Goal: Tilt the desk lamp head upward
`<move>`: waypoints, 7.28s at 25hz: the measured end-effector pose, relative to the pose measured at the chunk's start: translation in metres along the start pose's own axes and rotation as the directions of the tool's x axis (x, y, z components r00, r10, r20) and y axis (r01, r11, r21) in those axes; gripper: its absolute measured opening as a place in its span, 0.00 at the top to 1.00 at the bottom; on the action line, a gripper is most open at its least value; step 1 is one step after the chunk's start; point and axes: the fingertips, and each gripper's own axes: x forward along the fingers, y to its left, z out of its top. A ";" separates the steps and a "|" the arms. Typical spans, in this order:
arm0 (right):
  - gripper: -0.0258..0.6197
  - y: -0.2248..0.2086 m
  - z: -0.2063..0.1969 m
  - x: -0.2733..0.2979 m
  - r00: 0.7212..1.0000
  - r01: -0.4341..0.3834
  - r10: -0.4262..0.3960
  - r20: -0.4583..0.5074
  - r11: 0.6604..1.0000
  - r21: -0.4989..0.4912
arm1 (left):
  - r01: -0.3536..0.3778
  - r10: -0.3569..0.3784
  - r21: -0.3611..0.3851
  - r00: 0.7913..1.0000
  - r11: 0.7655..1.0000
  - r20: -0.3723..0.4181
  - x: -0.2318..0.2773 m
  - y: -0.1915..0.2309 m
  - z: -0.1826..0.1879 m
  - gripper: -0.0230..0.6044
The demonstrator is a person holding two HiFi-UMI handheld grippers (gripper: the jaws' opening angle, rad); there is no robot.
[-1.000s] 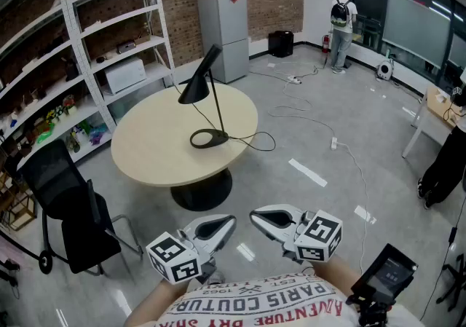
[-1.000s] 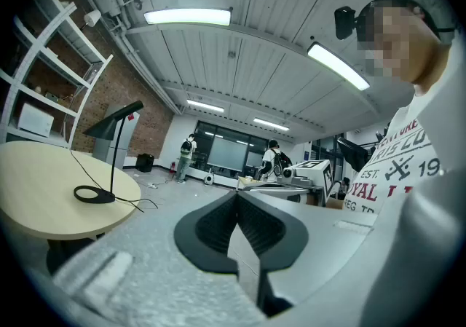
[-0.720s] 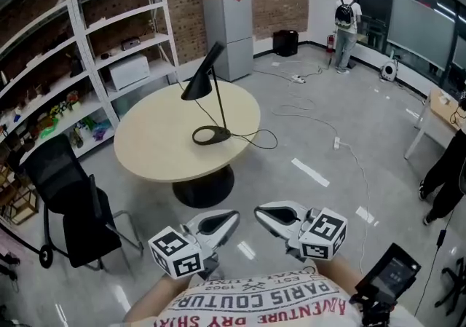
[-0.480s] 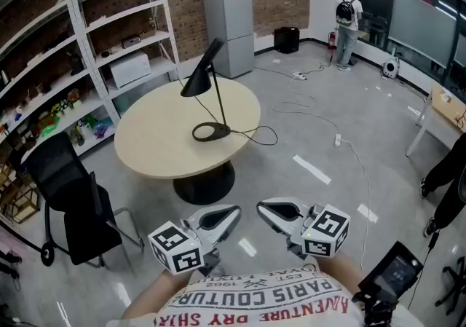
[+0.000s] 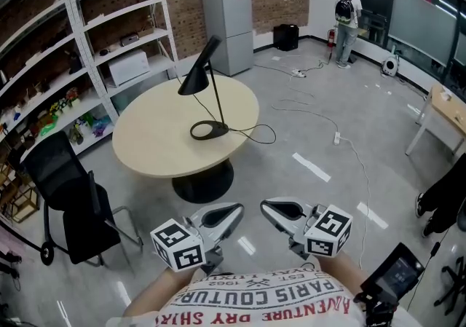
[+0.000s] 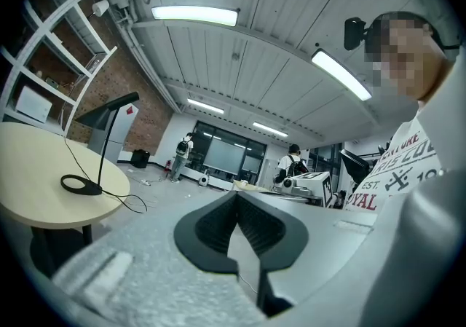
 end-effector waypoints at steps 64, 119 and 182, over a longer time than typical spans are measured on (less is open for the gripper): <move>0.85 -0.346 -0.012 0.305 0.978 0.154 -0.162 -0.133 0.985 -0.072 | -0.125 0.132 -0.179 0.991 0.976 0.032 0.048 0.431 0.077 0.96; 0.90 -0.413 -0.019 0.374 0.970 0.189 -0.210 -0.120 0.967 -0.169 | 0.390 0.042 -0.568 0.797 0.725 0.602 0.054 0.503 0.120 0.89; 0.90 -0.425 -0.031 0.377 0.957 0.236 -0.258 -0.135 0.958 -0.161 | 0.273 0.019 -0.336 0.749 0.901 0.662 -0.002 0.519 0.236 0.94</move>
